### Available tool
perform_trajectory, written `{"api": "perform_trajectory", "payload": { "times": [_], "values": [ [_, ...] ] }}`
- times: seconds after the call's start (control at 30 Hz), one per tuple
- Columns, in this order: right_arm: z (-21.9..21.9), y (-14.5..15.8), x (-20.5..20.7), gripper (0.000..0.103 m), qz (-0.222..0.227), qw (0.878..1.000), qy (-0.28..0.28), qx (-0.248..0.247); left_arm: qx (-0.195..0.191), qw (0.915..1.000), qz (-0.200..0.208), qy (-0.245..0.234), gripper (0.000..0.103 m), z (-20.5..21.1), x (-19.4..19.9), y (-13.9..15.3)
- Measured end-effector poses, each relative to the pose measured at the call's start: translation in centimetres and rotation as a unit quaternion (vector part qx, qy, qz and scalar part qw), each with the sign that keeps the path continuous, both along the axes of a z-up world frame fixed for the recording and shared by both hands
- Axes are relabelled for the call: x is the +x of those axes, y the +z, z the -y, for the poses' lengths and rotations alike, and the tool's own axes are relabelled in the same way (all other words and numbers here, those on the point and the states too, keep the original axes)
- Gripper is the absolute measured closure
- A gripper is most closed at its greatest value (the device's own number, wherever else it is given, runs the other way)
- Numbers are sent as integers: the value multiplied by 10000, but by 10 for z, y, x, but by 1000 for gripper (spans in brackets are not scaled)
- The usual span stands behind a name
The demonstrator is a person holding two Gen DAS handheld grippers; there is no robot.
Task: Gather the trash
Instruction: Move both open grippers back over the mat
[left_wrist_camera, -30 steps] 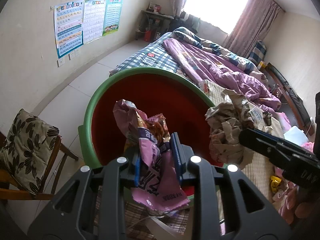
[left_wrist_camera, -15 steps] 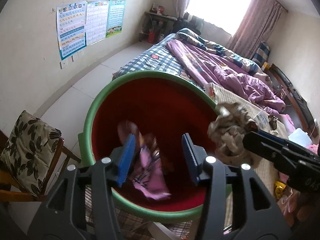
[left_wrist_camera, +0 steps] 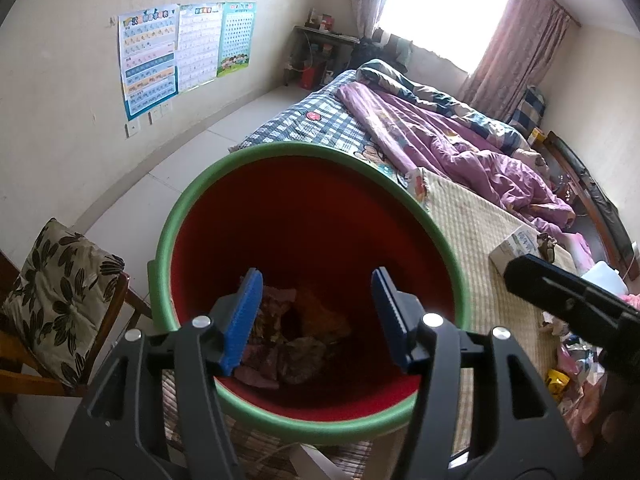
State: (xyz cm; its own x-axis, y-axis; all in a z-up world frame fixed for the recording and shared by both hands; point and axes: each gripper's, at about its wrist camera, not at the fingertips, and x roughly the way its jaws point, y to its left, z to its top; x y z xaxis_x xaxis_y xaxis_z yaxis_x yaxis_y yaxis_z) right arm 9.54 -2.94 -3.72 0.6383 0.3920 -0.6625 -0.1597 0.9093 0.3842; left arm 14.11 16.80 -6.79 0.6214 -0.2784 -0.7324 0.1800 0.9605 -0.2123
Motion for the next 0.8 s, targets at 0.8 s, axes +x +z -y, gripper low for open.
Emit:
{"api": "perform_trajectory", "payload": {
  "times": [0.8],
  "values": [
    [244,-13,-101,32,-231,9864,-1508,-613,-341,9946,-157,-970,43,151,-77,2]
  ]
}}
